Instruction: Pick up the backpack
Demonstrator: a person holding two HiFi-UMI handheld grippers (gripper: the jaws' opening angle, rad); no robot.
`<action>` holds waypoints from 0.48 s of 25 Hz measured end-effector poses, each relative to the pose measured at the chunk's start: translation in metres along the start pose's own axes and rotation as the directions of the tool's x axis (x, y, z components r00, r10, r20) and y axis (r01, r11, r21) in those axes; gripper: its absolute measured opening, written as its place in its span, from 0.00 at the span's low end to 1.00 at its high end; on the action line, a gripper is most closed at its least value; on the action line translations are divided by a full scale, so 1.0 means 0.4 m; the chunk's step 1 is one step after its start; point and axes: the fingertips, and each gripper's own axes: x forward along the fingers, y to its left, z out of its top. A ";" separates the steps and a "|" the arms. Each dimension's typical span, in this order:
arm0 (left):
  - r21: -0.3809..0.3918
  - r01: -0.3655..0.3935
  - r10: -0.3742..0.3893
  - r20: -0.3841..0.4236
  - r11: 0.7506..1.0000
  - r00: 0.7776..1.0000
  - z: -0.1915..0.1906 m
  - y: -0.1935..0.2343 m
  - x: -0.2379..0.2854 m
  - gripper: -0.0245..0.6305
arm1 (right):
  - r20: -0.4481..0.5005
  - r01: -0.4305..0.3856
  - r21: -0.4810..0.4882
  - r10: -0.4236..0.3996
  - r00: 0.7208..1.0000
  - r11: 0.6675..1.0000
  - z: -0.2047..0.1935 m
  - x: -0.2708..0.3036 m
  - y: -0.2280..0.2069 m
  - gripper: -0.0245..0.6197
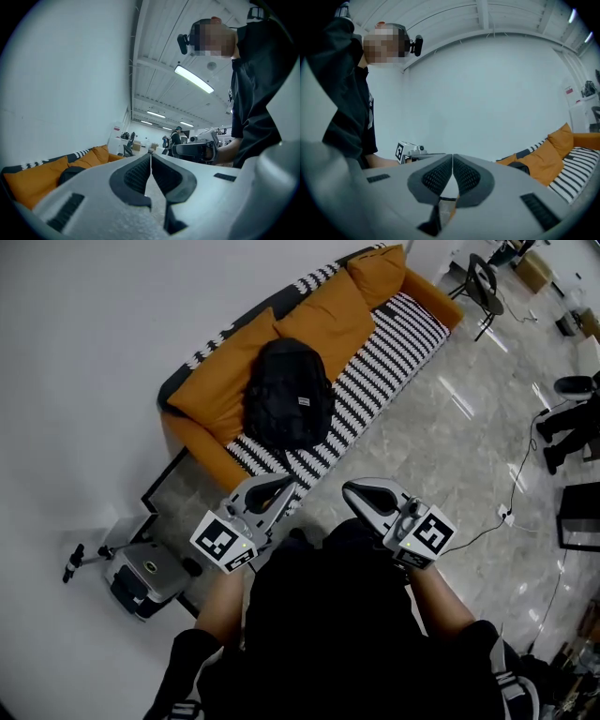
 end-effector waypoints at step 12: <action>0.001 -0.102 0.102 -0.044 0.995 0.994 -0.011 0.091 0.151 0.07 | 0.050 -0.112 0.019 0.111 0.993 0.994 0.043 0.032 -0.216 0.08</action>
